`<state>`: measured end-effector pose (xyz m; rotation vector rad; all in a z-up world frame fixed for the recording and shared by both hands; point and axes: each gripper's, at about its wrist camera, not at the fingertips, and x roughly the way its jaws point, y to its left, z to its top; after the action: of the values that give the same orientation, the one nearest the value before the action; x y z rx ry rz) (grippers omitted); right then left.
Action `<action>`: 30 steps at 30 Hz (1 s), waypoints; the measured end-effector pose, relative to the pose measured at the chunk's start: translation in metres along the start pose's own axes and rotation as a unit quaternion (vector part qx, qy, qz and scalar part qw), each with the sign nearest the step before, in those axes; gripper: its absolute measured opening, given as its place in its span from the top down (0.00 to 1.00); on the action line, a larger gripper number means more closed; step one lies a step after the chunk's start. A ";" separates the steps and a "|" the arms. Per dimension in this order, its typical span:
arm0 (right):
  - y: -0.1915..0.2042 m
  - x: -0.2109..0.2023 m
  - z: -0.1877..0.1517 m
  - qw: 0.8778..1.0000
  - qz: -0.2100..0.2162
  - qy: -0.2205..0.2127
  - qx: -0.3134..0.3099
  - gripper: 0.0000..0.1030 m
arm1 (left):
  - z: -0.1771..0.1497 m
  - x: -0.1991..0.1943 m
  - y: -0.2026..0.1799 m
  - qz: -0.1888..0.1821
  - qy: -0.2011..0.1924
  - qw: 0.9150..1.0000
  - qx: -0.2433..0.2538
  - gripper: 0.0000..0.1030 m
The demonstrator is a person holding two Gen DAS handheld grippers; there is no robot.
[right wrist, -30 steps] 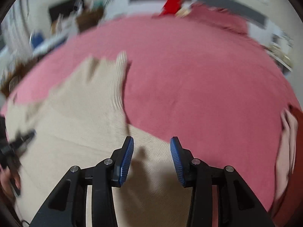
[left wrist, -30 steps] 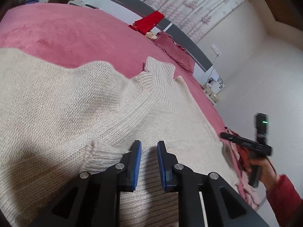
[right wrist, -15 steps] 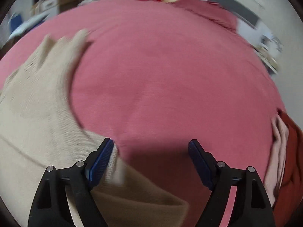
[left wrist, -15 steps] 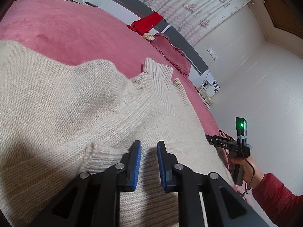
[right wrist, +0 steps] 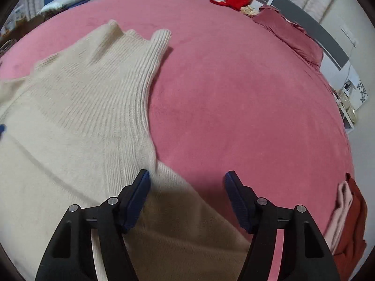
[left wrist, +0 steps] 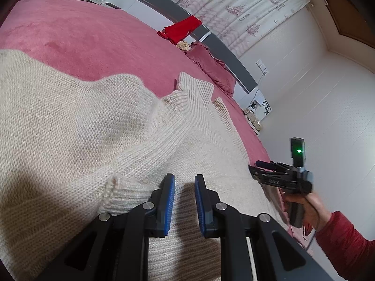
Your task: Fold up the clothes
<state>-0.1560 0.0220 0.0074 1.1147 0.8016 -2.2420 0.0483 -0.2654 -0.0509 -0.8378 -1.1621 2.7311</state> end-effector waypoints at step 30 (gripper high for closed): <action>0.018 -0.038 0.010 0.989 -0.039 -0.047 0.137 0.01 | 0.000 0.003 -0.001 -0.001 -0.003 1.000 0.003 0.84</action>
<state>-0.1286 0.0096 0.0388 1.1031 0.5170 -2.5074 0.0454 -0.2635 -0.0519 -0.8292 -1.1544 2.7356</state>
